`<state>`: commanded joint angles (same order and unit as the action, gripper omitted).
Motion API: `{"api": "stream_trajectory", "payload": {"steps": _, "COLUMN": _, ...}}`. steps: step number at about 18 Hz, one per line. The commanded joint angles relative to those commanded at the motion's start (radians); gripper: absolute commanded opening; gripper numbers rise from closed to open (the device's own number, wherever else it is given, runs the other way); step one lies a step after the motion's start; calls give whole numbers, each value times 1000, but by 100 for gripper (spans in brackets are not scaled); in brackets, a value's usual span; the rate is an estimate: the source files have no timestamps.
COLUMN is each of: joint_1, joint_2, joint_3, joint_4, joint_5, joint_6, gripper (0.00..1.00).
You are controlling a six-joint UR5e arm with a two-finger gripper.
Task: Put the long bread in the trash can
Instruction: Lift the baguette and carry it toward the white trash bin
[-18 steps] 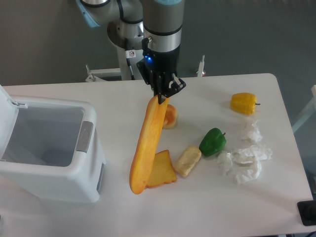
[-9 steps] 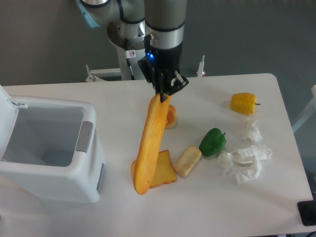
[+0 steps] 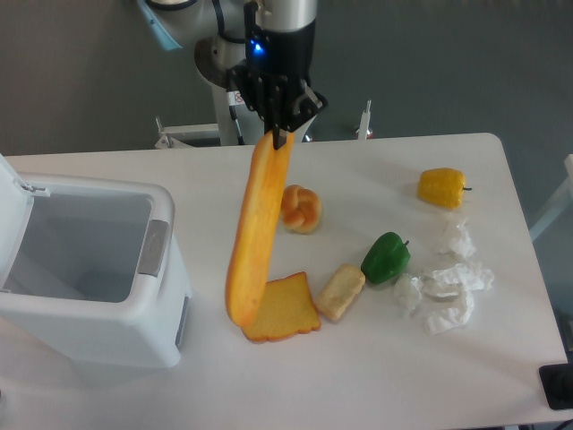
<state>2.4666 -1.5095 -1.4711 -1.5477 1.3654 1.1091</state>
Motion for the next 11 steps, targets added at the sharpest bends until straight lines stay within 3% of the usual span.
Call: {"api": "stream_trajectory", "payload": {"steps": 11, "joint_1": -9, "joint_2": 80, "joint_3": -8, "joint_4": -67, "joint_5": -114, "joint_6": 2, "gripper": 0}}
